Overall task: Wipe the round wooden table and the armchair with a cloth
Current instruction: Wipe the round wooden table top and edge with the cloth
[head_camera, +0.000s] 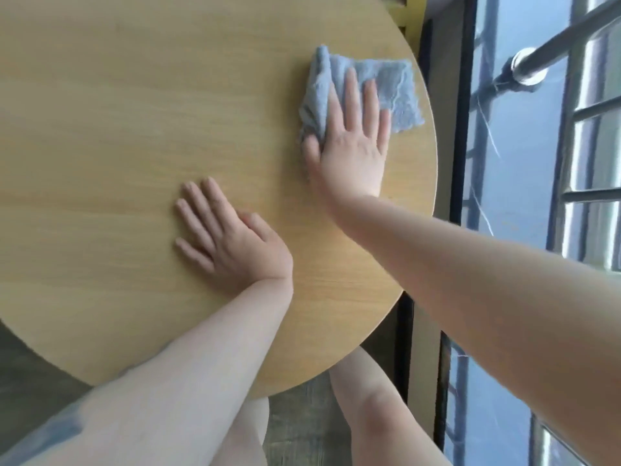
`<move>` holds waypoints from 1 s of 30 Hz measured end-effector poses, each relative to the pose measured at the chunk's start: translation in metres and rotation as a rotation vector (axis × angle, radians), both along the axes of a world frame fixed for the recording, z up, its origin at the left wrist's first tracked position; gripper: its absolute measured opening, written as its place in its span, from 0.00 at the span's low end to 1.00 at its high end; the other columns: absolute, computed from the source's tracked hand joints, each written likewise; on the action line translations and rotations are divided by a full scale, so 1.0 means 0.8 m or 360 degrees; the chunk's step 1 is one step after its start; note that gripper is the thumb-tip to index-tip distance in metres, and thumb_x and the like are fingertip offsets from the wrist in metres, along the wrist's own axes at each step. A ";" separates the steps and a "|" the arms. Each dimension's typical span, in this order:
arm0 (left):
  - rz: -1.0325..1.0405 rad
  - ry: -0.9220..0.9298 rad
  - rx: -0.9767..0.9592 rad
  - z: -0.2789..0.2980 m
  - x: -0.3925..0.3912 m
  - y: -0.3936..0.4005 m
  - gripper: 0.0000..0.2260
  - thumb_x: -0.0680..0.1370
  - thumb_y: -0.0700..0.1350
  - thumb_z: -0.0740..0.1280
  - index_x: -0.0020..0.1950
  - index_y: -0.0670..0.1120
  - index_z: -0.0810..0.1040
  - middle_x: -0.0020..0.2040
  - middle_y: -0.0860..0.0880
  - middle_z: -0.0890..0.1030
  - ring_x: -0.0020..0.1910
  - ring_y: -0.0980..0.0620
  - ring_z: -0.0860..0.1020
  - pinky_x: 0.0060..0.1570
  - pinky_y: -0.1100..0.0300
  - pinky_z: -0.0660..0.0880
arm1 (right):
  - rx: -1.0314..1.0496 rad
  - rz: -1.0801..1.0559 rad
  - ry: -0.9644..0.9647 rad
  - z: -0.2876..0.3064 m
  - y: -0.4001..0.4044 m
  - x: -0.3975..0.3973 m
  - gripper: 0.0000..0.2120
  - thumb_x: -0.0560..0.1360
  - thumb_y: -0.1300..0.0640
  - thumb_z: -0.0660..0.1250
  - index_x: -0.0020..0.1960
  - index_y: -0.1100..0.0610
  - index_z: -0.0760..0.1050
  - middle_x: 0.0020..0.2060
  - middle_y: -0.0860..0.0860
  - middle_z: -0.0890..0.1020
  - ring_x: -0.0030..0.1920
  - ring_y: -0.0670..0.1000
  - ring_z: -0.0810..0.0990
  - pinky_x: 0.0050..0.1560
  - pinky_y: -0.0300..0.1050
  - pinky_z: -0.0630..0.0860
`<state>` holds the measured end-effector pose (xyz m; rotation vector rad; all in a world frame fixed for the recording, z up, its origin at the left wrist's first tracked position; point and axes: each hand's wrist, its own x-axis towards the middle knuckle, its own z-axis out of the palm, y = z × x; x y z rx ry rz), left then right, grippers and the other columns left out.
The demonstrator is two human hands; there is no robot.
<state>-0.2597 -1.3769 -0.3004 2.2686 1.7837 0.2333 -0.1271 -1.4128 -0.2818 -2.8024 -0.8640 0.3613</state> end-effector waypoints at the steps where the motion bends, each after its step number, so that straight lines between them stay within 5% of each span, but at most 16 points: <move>1: 0.0008 -0.0023 0.0006 -0.002 -0.001 0.000 0.29 0.75 0.49 0.49 0.77 0.49 0.61 0.78 0.52 0.59 0.77 0.52 0.54 0.73 0.44 0.47 | 0.0034 0.0279 0.0056 -0.001 0.013 -0.025 0.30 0.77 0.44 0.52 0.78 0.49 0.53 0.78 0.48 0.51 0.78 0.53 0.46 0.76 0.54 0.42; 4: 0.0024 -0.0107 0.0019 -0.006 -0.004 0.000 0.27 0.77 0.49 0.50 0.75 0.44 0.64 0.76 0.49 0.64 0.77 0.51 0.57 0.73 0.44 0.49 | -0.0001 0.1502 0.0146 -0.004 -0.002 -0.012 0.30 0.77 0.41 0.46 0.78 0.46 0.51 0.77 0.46 0.53 0.77 0.51 0.48 0.76 0.50 0.42; 6: 0.0040 -0.0152 0.0023 -0.008 0.000 0.001 0.25 0.79 0.50 0.51 0.75 0.45 0.66 0.76 0.49 0.64 0.76 0.51 0.58 0.73 0.44 0.50 | 0.0065 0.1269 0.0076 -0.010 0.021 0.026 0.29 0.79 0.43 0.51 0.78 0.48 0.52 0.77 0.46 0.53 0.77 0.51 0.49 0.75 0.49 0.42; 9: 0.0124 -0.0401 -0.0035 -0.001 0.006 0.000 0.26 0.79 0.49 0.53 0.75 0.43 0.64 0.76 0.46 0.63 0.76 0.50 0.60 0.74 0.47 0.50 | 0.0076 0.0332 0.0144 -0.006 0.077 -0.008 0.29 0.79 0.47 0.55 0.78 0.46 0.51 0.78 0.46 0.50 0.78 0.51 0.45 0.76 0.53 0.41; 10: 0.0155 -0.0552 -0.0057 0.004 0.000 0.004 0.26 0.79 0.49 0.53 0.76 0.41 0.63 0.76 0.44 0.63 0.75 0.49 0.60 0.74 0.48 0.52 | 0.0101 0.0427 0.0179 -0.002 0.086 -0.036 0.29 0.79 0.46 0.55 0.77 0.45 0.52 0.78 0.46 0.50 0.78 0.51 0.44 0.76 0.55 0.42; 14: 0.0148 -0.0665 -0.0139 0.002 -0.089 0.045 0.26 0.81 0.50 0.51 0.76 0.39 0.60 0.77 0.41 0.58 0.77 0.46 0.55 0.75 0.51 0.51 | 0.0037 0.1993 0.0134 -0.008 0.031 -0.035 0.28 0.77 0.41 0.55 0.75 0.46 0.61 0.77 0.46 0.56 0.77 0.51 0.51 0.76 0.54 0.47; 16: 0.0262 -0.0455 -0.0106 -0.006 -0.144 0.074 0.26 0.81 0.52 0.49 0.77 0.42 0.59 0.78 0.44 0.57 0.78 0.48 0.53 0.75 0.50 0.49 | 0.0071 0.1534 0.0009 -0.015 0.037 -0.014 0.27 0.76 0.42 0.56 0.72 0.51 0.66 0.76 0.49 0.60 0.76 0.53 0.56 0.75 0.54 0.50; 18: 0.0428 -0.0324 -0.0070 -0.010 -0.171 0.096 0.26 0.81 0.53 0.48 0.78 0.44 0.58 0.78 0.47 0.56 0.78 0.51 0.51 0.75 0.50 0.47 | 0.0122 0.0354 -0.0065 -0.015 0.073 -0.045 0.27 0.75 0.45 0.58 0.71 0.54 0.67 0.76 0.51 0.60 0.76 0.55 0.56 0.75 0.55 0.50; 19: 0.0505 -0.0307 -0.0062 -0.010 -0.173 0.104 0.26 0.81 0.53 0.48 0.78 0.45 0.58 0.78 0.47 0.56 0.78 0.51 0.51 0.75 0.50 0.46 | 0.0117 0.0066 -0.0059 -0.012 0.095 -0.081 0.28 0.74 0.46 0.58 0.73 0.54 0.65 0.76 0.51 0.59 0.76 0.55 0.55 0.75 0.56 0.50; 20: 0.0580 -0.0312 -0.0060 -0.008 -0.170 0.109 0.26 0.81 0.53 0.49 0.78 0.45 0.58 0.78 0.47 0.57 0.78 0.51 0.52 0.75 0.50 0.46 | 0.0135 0.0194 -0.0022 -0.004 0.111 -0.118 0.30 0.73 0.45 0.59 0.73 0.53 0.63 0.76 0.52 0.59 0.77 0.55 0.54 0.74 0.58 0.50; 23: 0.0658 -0.0331 -0.0094 0.001 -0.167 0.111 0.27 0.79 0.51 0.50 0.78 0.45 0.59 0.78 0.48 0.58 0.77 0.51 0.53 0.74 0.52 0.46 | 0.0146 0.1997 0.0122 -0.008 0.096 -0.154 0.30 0.73 0.41 0.59 0.73 0.48 0.59 0.76 0.49 0.58 0.77 0.53 0.53 0.74 0.58 0.53; 24: 0.0626 -0.0329 -0.0122 0.003 -0.168 0.108 0.27 0.79 0.50 0.50 0.78 0.45 0.59 0.78 0.48 0.57 0.77 0.51 0.52 0.74 0.53 0.45 | 0.0090 0.2301 0.0092 -0.010 0.098 -0.124 0.30 0.74 0.40 0.59 0.73 0.48 0.59 0.76 0.48 0.58 0.77 0.52 0.54 0.74 0.56 0.53; 26: 0.0556 -0.0317 -0.0167 0.006 -0.168 0.106 0.27 0.79 0.50 0.50 0.78 0.45 0.57 0.78 0.48 0.56 0.77 0.52 0.51 0.74 0.54 0.44 | 0.0055 0.1948 -0.0015 -0.013 0.126 -0.090 0.29 0.75 0.40 0.57 0.73 0.50 0.62 0.76 0.49 0.59 0.76 0.53 0.56 0.74 0.55 0.53; 29: 0.0513 -0.0335 -0.0213 0.009 -0.166 0.122 0.26 0.81 0.51 0.49 0.78 0.45 0.57 0.78 0.51 0.54 0.78 0.52 0.50 0.74 0.53 0.44 | 0.0110 0.0478 -0.0027 -0.009 0.185 -0.147 0.29 0.74 0.44 0.57 0.72 0.54 0.65 0.76 0.51 0.59 0.76 0.55 0.54 0.75 0.55 0.49; 30: 0.0503 -0.0341 -0.0200 0.008 -0.169 0.131 0.25 0.81 0.50 0.49 0.77 0.45 0.59 0.78 0.51 0.55 0.77 0.51 0.52 0.74 0.53 0.46 | 0.0118 0.0513 -0.0007 -0.004 0.196 -0.182 0.29 0.74 0.45 0.57 0.73 0.53 0.64 0.76 0.52 0.58 0.77 0.55 0.53 0.75 0.56 0.48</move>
